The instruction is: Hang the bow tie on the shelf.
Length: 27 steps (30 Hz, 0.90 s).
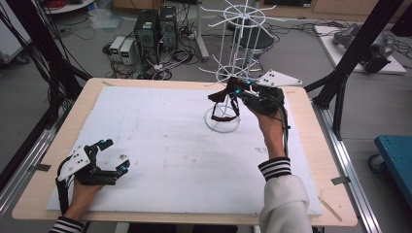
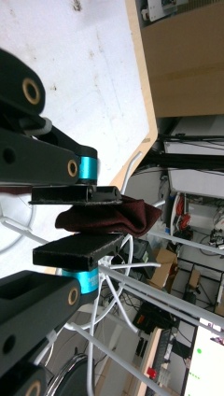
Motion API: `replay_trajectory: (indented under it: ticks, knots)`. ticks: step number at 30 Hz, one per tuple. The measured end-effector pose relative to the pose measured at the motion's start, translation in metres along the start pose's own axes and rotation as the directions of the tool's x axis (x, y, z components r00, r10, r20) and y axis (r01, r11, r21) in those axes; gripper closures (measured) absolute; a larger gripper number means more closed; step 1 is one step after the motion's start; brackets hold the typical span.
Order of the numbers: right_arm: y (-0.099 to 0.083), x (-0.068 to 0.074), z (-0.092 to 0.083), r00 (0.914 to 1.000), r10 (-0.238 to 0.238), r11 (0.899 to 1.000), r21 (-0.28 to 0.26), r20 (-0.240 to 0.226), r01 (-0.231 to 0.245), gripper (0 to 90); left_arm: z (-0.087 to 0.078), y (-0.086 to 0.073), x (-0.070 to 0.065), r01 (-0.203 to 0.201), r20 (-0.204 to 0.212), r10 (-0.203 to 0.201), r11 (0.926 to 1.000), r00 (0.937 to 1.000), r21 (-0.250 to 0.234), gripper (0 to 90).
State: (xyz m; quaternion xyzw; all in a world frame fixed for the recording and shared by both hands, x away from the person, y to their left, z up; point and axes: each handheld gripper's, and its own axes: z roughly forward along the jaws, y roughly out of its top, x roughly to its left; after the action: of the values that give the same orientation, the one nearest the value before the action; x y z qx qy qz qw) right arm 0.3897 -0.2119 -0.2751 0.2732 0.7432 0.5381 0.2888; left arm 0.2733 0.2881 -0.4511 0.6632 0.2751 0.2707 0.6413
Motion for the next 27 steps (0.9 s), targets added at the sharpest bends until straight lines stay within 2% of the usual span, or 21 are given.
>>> replay_trajectory:
  ticks: [9, 12, 13, 14, 15, 17, 18, 19, 21, 23, 27]
  knots:
    - [-0.001, -0.002, -0.007, 0.9997, 0.008, 1.0, -0.009, 0.025, -0.008, 70.2, 0.0, 0.0, 0.0, 0.0, -0.001, 0.0, 1.0, 1.0, -0.005, 1.7]
    - [-0.002, -0.002, -0.009, 0.9994, 0.014, 1.0, -0.013, 0.031, -0.014, 65.4, 0.0, 0.0, 0.0, 0.004, -0.003, -0.004, 1.0, 1.0, -0.006, 1.7]
    - [-0.003, -0.001, -0.01, 0.9992, 0.022, 1.0, -0.013, 0.033, -0.021, 62.5, -0.001, 0.0, 0.0, 0.002, -0.001, -0.002, 1.0, 1.0, -0.006, 1.7]
    - [-0.003, -0.001, -0.01, 0.999, 0.021, 1.0, -0.016, 0.04, -0.02, 54.2, -0.001, 0.0, 0.0, 0.002, -0.001, -0.002, 1.0, 1.0, -0.007, 1.7]
    - [-0.003, -0.001, -0.011, 0.9982, 0.037, 0.999, -0.024, 0.047, -0.036, 42.7, -0.001, 0.0, 0.0, 0.001, -0.002, -0.001, 1.0, 1.0, -0.009, 1.7]
    - [-0.003, 0.0, -0.013, 0.9932, 0.104, 0.994, -0.044, 0.051, -0.102, 15.1, -0.002, -0.001, 0.0, -0.002, -0.005, 0.002, 0.9999, 1.0, -0.016, 1.7]
    - [-0.004, 0.001, -0.015, 0.9903, 0.127, 0.99, -0.072, 0.057, -0.123, 6.0, -0.002, -0.001, 0.0, 0.0, -0.007, 0.0, 0.9998, 1.0, -0.019, 1.7]
    - [-0.005, 0.002, -0.017, 0.9901, 0.128, 0.988, -0.091, 0.058, -0.123, 2.0, -0.002, -0.001, 0.0, 0.003, -0.007, -0.003, 0.9996, 1.0, -0.027, 1.7]
    - [-0.007, 0.005, -0.023, 0.9897, 0.135, 0.982, -0.139, 0.048, -0.127, 0.6, -0.003, -0.002, 0.0, 0.001, -0.01, -0.002, 0.9994, 0.9999, -0.034, 1.7]
    - [-0.009, 0.008, -0.029, 0.991, 0.133, 0.979, -0.156, 0.015, -0.129, 0.6, -0.003, -0.002, -0.001, -0.003, -0.01, 0.002, 0.9994, 0.9999, -0.035, 1.7]
    - [-0.016, 0.014, -0.038, 0.9947, 0.098, 0.977, -0.189, -0.032, -0.102, 0.6, -0.003, -0.002, 0.0, 0.002, -0.009, -0.002, 0.9994, 1.0, -0.034, 1.7]
